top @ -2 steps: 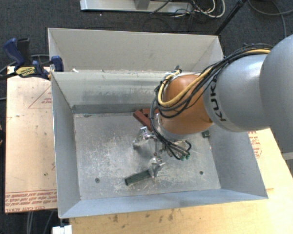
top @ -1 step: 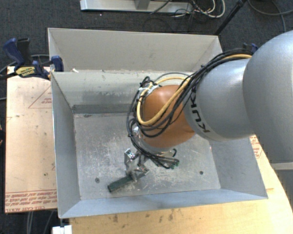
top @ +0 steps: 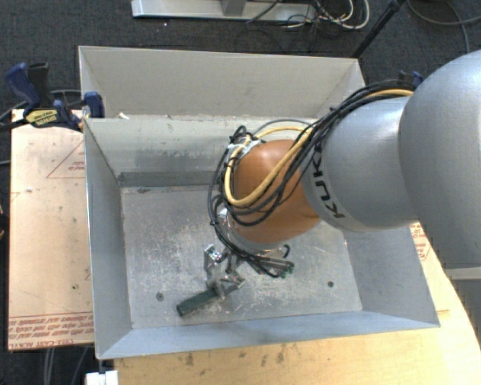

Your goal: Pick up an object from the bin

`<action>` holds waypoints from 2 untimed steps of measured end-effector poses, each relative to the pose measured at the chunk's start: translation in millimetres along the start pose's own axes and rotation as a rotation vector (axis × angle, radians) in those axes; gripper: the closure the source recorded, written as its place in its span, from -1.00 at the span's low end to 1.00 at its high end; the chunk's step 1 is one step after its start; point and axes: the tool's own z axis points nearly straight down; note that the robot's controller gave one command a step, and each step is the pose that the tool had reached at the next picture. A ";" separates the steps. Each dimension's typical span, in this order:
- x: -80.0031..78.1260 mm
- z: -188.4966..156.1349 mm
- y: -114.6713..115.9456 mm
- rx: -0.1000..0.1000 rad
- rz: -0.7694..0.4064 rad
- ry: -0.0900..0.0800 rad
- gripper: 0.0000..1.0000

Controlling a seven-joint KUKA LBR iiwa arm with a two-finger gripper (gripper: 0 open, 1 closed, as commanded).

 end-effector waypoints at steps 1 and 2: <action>-2.8 -36.4 13.8 -0.009 0.007 0.007 1.00; -8.7 6.6 57.5 -0.001 -0.246 -0.011 -1.00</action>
Offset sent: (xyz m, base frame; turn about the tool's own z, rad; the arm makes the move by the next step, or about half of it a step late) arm -0.0348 0.0506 -0.0119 -0.2470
